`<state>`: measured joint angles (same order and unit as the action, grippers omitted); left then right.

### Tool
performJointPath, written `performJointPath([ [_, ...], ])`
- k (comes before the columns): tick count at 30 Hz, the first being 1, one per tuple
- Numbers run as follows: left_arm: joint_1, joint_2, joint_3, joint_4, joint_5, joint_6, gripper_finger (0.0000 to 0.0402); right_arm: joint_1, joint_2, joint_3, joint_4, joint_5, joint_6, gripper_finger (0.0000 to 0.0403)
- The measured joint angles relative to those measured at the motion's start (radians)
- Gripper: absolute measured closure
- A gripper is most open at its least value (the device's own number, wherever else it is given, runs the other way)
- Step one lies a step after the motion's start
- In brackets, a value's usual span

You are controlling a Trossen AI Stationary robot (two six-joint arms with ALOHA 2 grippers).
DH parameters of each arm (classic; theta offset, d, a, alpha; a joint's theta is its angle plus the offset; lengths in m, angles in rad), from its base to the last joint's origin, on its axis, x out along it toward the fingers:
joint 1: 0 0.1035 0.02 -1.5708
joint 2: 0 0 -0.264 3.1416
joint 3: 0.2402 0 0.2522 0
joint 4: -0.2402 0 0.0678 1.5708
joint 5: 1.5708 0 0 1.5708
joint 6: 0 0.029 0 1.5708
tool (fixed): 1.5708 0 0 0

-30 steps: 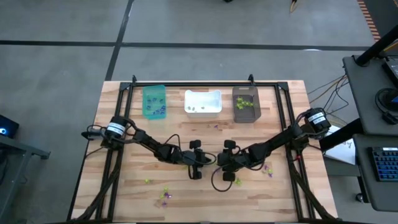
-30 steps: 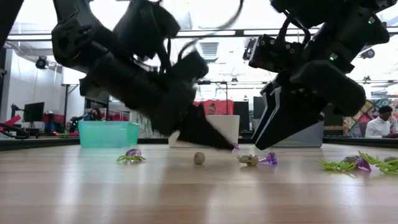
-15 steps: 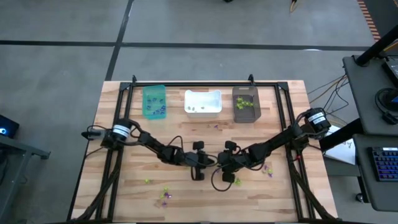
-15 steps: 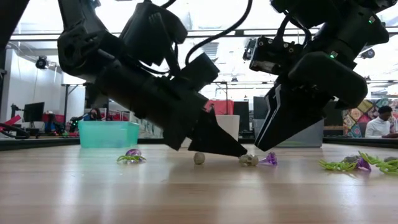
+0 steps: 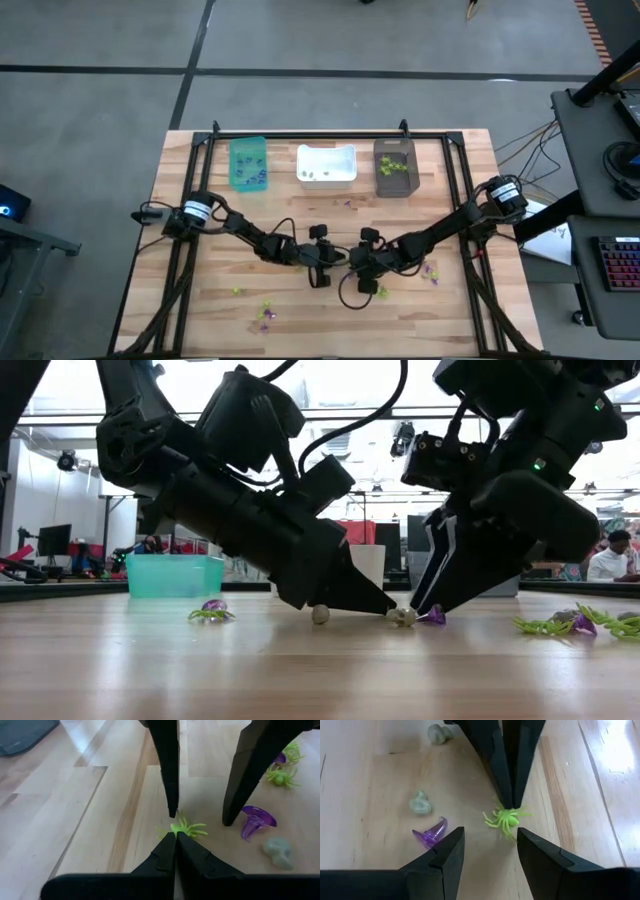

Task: Sort Halloween decoration
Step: Put the green spider toy into the black bin

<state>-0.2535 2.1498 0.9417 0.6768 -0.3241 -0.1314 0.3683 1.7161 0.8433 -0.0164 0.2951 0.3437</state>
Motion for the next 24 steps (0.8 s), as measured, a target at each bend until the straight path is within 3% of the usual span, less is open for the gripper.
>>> performJointPath([
  [6,0.000,0.000,-0.001,-0.002,-0.001,-0.001,0.0402,-0.006,0.002,0.000,-0.001,0.057,-0.016,0.0232],
  [14,0.000,0.002,-0.003,0.014,-0.001,-0.001,0.0402,-0.024,0.039,0.003,0.019,0.041,-0.015,0.0241],
  [24,0.000,-0.024,-0.006,-0.004,0.002,-0.001,0.0402,-0.024,0.059,0.003,0.044,0.014,-0.034,0.0310],
])
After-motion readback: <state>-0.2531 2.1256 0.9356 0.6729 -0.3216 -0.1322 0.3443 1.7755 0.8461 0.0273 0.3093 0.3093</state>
